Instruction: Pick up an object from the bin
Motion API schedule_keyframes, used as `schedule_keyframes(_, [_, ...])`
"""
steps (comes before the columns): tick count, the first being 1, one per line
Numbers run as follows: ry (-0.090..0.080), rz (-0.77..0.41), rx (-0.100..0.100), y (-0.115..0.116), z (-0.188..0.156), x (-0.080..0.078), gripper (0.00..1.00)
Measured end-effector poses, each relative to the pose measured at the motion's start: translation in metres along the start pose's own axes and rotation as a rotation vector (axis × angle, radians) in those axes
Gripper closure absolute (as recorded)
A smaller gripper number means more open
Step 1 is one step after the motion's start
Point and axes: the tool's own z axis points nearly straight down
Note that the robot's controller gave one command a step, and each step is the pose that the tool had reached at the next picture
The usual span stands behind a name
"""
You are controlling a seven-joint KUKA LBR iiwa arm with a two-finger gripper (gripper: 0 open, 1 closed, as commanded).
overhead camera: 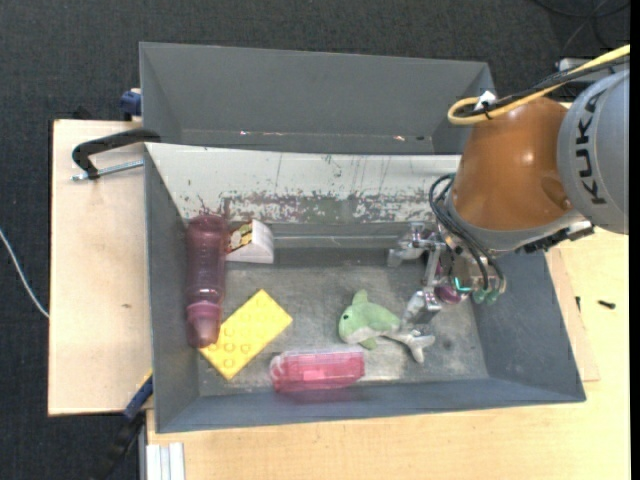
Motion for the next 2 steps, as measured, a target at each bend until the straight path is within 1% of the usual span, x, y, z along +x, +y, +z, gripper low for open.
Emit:
schedule_keyframes(1, [-0.007,-0.006,0.000,0.0260,0.0903,-0.0084,1.00])
schedule_keyframes(2, [-0.007,-0.006,0.000,0.0260,0.0903,-0.0084,1.00])
